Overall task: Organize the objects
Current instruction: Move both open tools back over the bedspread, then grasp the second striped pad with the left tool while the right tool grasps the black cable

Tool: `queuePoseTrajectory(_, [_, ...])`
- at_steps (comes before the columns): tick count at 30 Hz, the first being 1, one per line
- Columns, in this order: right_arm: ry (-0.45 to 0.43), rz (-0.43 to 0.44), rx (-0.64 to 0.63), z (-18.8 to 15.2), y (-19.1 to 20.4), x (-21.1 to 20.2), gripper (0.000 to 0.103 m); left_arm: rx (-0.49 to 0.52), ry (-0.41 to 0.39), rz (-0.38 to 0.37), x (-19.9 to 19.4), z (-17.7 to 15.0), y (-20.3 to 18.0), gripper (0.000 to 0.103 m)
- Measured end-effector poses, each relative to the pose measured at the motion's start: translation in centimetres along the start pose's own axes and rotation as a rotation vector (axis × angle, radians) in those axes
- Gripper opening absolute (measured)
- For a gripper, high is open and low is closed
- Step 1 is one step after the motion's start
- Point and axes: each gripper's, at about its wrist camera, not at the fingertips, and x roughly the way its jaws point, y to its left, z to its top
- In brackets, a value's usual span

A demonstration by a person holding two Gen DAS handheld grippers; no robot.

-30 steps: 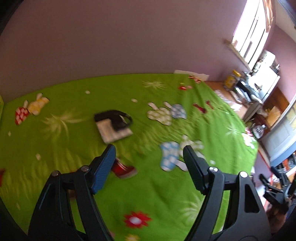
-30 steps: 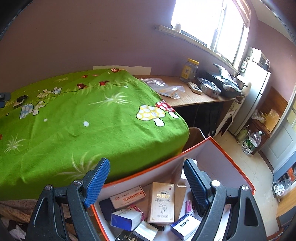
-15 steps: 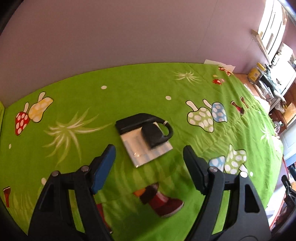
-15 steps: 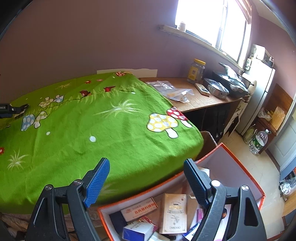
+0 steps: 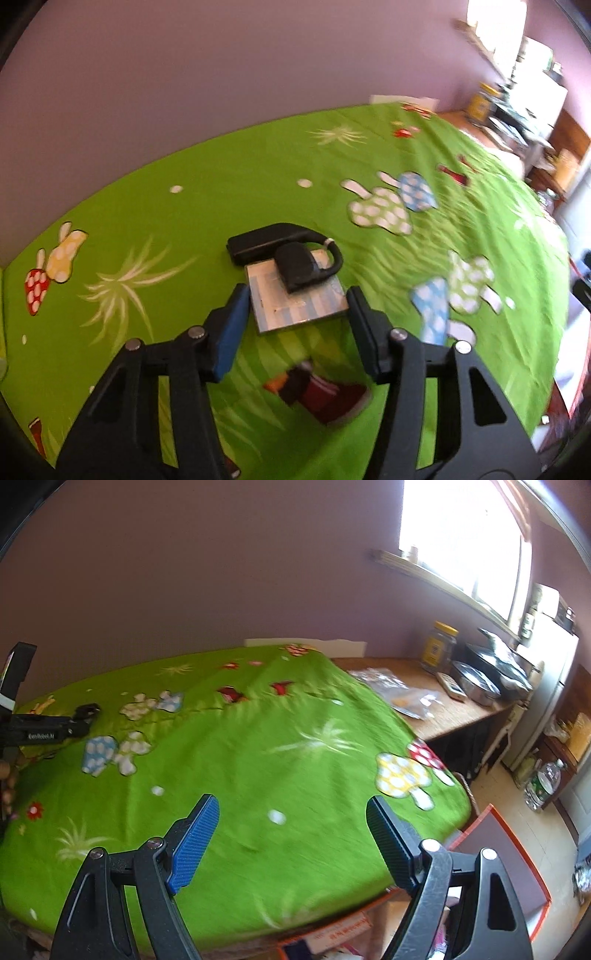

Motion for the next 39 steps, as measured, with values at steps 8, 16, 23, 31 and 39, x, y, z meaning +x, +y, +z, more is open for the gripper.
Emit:
queuePoseTrajectory(8, [0.010,0.111,-0.039,3.0,5.0,1.0,0.083,0.126,0.012,-0.183,-2.1,-1.0,-1.3,0.057])
queuePoseTrajectory(16, [0.039,0.166,-0.103,5.3,10.5,3.2,0.083,-0.044,-0.088,-0.148,-3.7,-0.1,3.2,0.057])
queuePoseTrajectory(23, [0.074,0.207,-0.187,6.4,16.3,5.8,0.083,-0.194,-0.148,-0.060,-3.1,-0.1,6.3,0.057])
queuePoseTrajectory(31, [0.145,0.260,-0.266,7.6,21.2,10.3,0.083,-0.269,-0.181,-0.060,-3.3,-0.5,7.9,0.057])
queuePoseTrajectory(39, [0.189,0.313,-0.239,8.7,22.3,13.0,0.083,-0.284,-0.197,-0.096,-3.6,-0.5,8.1,0.057])
